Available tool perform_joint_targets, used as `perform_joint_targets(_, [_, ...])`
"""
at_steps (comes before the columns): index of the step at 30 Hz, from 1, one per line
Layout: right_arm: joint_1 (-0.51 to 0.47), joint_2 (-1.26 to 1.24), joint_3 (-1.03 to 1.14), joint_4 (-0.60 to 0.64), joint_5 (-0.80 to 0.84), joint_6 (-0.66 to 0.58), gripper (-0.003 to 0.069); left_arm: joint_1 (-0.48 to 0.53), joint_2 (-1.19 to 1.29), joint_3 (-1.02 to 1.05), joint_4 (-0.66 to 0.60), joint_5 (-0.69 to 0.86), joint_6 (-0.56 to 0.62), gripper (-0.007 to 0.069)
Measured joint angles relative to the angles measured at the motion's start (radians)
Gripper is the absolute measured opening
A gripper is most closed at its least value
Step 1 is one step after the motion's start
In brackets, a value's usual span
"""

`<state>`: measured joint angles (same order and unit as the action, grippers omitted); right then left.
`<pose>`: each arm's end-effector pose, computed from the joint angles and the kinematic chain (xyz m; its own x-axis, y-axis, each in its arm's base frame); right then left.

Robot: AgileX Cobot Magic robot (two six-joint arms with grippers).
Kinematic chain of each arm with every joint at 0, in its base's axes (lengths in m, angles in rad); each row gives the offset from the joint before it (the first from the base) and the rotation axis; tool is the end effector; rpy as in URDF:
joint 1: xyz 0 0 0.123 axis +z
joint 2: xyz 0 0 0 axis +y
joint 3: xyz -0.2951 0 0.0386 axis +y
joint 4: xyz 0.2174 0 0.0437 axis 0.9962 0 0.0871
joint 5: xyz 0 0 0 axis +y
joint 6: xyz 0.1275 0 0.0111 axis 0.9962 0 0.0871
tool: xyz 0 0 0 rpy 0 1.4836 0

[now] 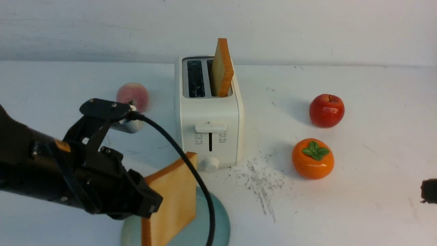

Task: Take toasted bread from bread machine on white table place on plate.
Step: 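Place the slice of bread on the plate with the left gripper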

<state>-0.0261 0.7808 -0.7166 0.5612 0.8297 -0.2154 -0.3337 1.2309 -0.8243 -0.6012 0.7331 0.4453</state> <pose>0.1268 0.0470 0.3098 -0.7004 0.1884 -0.6885 -0.1431 0.9079 0.3940 0.1949 -0.1188 0.2713 -0.7860 0.2469 -0.5668 0.4885 0.8100 -0.3246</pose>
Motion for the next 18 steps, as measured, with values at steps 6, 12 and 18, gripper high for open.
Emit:
perform_joint_targets(6, [0.000,0.000,0.000,0.000,0.009,0.000,0.0035,0.000,0.090,0.000,-0.063,-0.008,0.016,0.0090])
perform_joint_targets(12, [0.000,0.000,0.000,0.000,0.022,0.000,0.0038,0.000,0.156,0.001,-0.112,-0.005,0.046,0.0090])
perform_joint_targets(18, [0.000,0.000,0.000,0.000,0.025,0.000,0.0039,0.000,0.164,0.000,-0.094,-0.006,0.063,0.0090])
